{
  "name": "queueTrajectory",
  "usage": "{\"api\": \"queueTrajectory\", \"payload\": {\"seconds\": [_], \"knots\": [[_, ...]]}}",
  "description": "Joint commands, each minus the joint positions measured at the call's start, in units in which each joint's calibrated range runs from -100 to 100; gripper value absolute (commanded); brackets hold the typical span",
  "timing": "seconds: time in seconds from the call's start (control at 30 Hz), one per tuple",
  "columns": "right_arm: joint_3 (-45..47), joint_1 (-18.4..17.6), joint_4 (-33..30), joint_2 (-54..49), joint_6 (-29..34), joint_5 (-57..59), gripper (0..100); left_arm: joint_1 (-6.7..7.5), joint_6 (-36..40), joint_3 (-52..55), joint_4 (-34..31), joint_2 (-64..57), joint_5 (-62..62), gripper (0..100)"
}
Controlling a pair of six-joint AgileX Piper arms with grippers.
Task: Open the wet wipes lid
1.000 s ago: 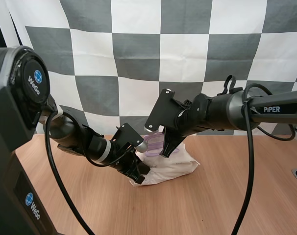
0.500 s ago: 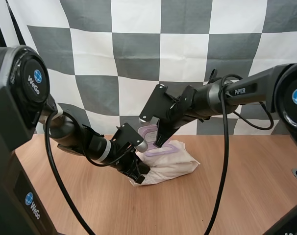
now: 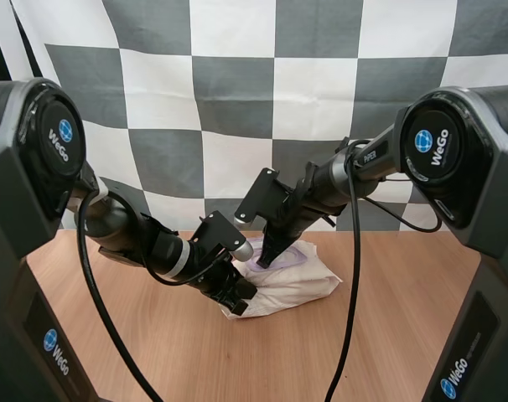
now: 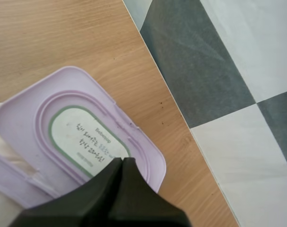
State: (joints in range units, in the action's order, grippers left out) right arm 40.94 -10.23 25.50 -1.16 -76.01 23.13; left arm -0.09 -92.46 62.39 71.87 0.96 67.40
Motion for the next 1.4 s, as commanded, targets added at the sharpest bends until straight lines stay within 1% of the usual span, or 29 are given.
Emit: {"api": "queueTrajectory", "payload": {"seconds": [0.0,0.13,0.23,0.37,0.43,0.47,0.53,0.57,0.6,0.63,0.7,0.73,0.8,0.87,0.93,1.1,1.27,1.3,1.33,1.37], "knots": [[0.0,0.0,-0.1,0.3,0.0,1.7,0,0.04,-0.9,0.0,0.1,0.0,-0.1,0],[0.0,0.0,-0.4,0.1,0.0,2.4,0,0.04,-0.9,0.0,0.0,0.0,0.3,0],[0.0,0.0,-0.6,-2.6,0.4,2.4,0,0.04,-0.9,0.0,-0.7,0.0,2.0,0],[0.0,0.0,-1.1,-11.1,3.5,3.4,0,0.04,-0.9,0.0,-1.2,0.0,4.3,0],[0.0,0.0,-3.8,-16.4,6.0,6.8,0,0.04,-0.9,0.0,-1.6,0.0,4.7,0],[0.0,0.0,-5.9,-19.1,8.2,8.9,0,0.04,-0.9,0.0,-2.0,0.0,5.5,3],[0.0,0.0,-12.2,-24.5,14.2,12.7,0,0.04,-0.9,0.0,-3.1,-0.2,6.8,15],[0.0,0.0,-16.2,-26.7,17.7,14.8,0,0.04,-0.9,0.0,-3.6,-0.5,7.6,25],[0.0,0.0,-20.4,-29.3,21.3,17.0,0,0.04,-0.9,0.0,-4.1,-0.9,8.4,38],[0.0,0.0,-24.6,-32.0,24.8,19.3,0,0.04,-0.9,0.0,-4.7,-1.6,9.0,54],[0.0,0.0,-31.1,-36.5,30.1,23.9,0,0.04,-0.9,0.0,-5.3,-3.3,10.2,90],[0.0,0.0,-34.0,-38.9,32.4,26.9,0,0.04,-0.6,0.0,-5.8,-4.5,11.0,100],[0.0,0.0,-37.0,-42.8,35.2,34.0,0,0.04,0.3,0.0,-6.7,-7.7,12.3,100],[0.0,0.0,-37.2,-47.8,37.0,43.8,0,0.04,0.5,0.0,-8.0,-10.4,13.6,100],[0.0,0.0,-36.1,-51.2,37.0,48.5,0,-0.04,1.9,0.0,-9.3,-17.2,17.0,100],[0.0,0.0,-32.7,-61.1,37.0,48.9,0,-0.04,4.8,0.0,-10.6,-31.3,22.4,100],[0.0,0.0,-27.5,-71.0,38.0,48.7,0,-0.04,7.1,0.0,-9.9,-50.0,32.1,100],[0.0,0.0,-26.8,-73.4,38.0,48.7,0,-0.04,8.6,-0.3,-9.9,-57.0,32.6,94],[0.0,0.0,-26.5,-74.1,38.0,48.7,0,-0.04,9.3,-0.5,-9.9,-59.6,32.6,89],[0.0,0.0,-26.2,-75.7,38.1,48.7,0,-0.04,10.6,-1.1,-10.0,-63.1,32.6,81]]}}
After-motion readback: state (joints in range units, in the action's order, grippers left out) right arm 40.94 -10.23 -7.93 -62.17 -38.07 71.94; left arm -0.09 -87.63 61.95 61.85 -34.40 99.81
